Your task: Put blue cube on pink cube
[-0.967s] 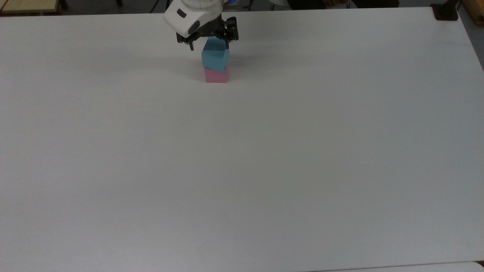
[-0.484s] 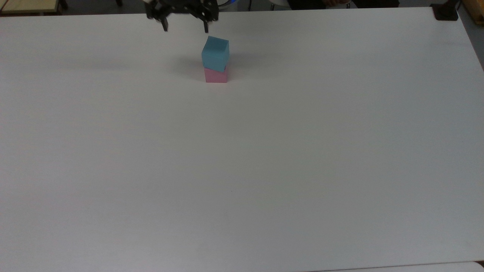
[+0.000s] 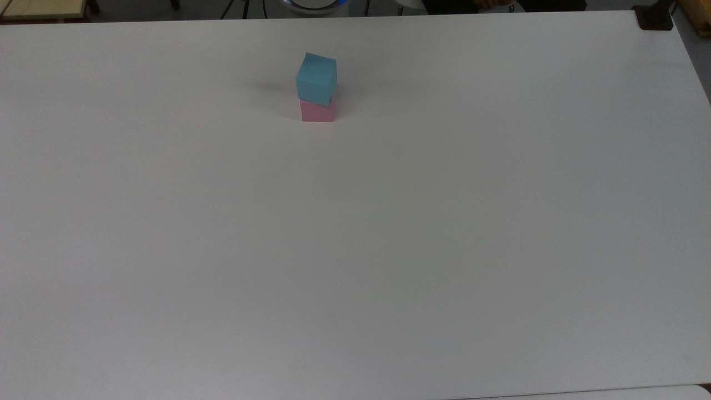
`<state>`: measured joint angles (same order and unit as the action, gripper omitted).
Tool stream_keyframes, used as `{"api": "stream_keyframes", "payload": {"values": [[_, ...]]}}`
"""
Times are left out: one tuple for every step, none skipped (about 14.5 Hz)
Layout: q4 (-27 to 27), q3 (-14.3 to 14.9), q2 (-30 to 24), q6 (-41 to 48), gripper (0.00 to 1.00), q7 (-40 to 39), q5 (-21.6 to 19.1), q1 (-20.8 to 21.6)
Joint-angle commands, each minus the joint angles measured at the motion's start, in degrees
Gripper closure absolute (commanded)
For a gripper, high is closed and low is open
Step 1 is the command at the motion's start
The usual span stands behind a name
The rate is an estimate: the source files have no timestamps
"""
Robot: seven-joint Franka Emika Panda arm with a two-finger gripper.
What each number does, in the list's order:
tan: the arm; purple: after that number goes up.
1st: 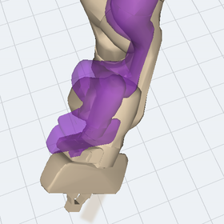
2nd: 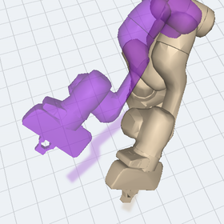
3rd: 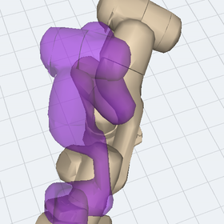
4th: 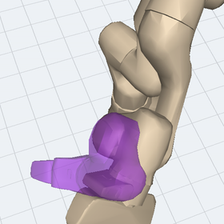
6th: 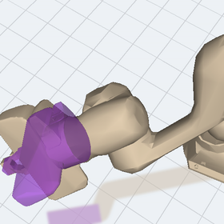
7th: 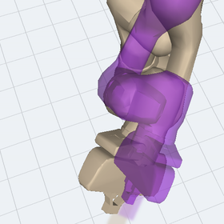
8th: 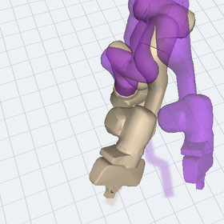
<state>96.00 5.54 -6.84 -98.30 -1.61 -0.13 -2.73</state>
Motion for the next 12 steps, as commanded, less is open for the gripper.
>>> {"api": "stream_keyframes", "payload": {"values": [[-2.0, 3.2, 1.3, 0.7, 0.0, -3.7, 0.9, 1.4], [-2.4, 3.6, 1.3, 0.7, 0.0, -4.2, 0.5, 1.7], [-2.6, 3.7, 1.3, 0.7, 0.0, -4.2, 0.8, 2.0], [-2.6, 3.7, 1.5, 0.6, 0.0, -4.2, 1.2, 2.1], [-2.8, 3.9, 2.1, 0.4, 0.0, -3.7, 1.1, 2.5], [-4.7, 5.1, 3.2, 0.4, 0.0, -3.4, 0.7, 3.3], [-7.0, 6.8, 5.1, 1.0, 0.0, -3.2, 0.4, 4.1], [-8.2, 7.6, 6.2, 1.0, 0.0, -3.2, 0.3, 4.9], [-8.4, 7.8, 6.5, 0.9, 0.0, -3.3, 0.3, 5.1], [-8.4, 7.8, 6.6, 0.9, 0.0, -3.3, 0.3, 5.1], [-8.4, 7.8, 6.5, 1.1, 0.0, -3.3, 0.3, 5.2], [-8.3, 7.6, 6.5, 1.1, 0.0, -3.3, 0.3, 5.4]]}}
